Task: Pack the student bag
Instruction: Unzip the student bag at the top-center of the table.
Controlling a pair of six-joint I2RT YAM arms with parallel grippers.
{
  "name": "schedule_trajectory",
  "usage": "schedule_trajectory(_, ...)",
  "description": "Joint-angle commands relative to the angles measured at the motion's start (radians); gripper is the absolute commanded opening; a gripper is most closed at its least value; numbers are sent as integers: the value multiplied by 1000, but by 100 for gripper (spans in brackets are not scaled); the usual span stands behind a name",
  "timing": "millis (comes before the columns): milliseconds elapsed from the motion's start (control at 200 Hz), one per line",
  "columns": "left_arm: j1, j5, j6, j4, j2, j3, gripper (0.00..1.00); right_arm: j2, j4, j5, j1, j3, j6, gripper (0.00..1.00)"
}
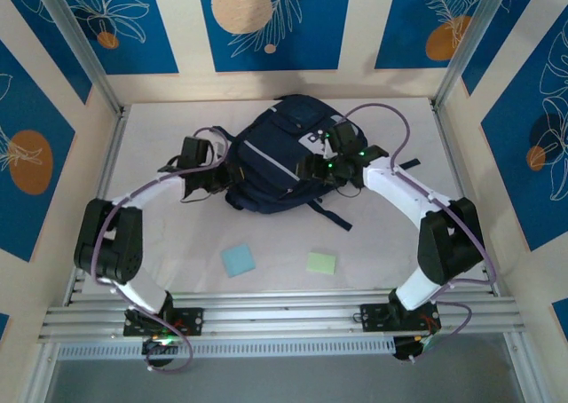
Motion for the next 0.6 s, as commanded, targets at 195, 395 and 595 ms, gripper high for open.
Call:
schedule_trajectory(195, -64, -61, 276, -170, -129, 70, 42, 103, 103, -30, -12, 33, 153, 63)
schedule_trajectory(395, -180, -66, 348, -142, -83, 99, 44, 195, 160, -61, -8, 60, 210, 43)
schedule_trajectory(595, -277, -89, 405, -138, 13, 152, 47, 223, 177, -98, 8, 88, 222, 13)
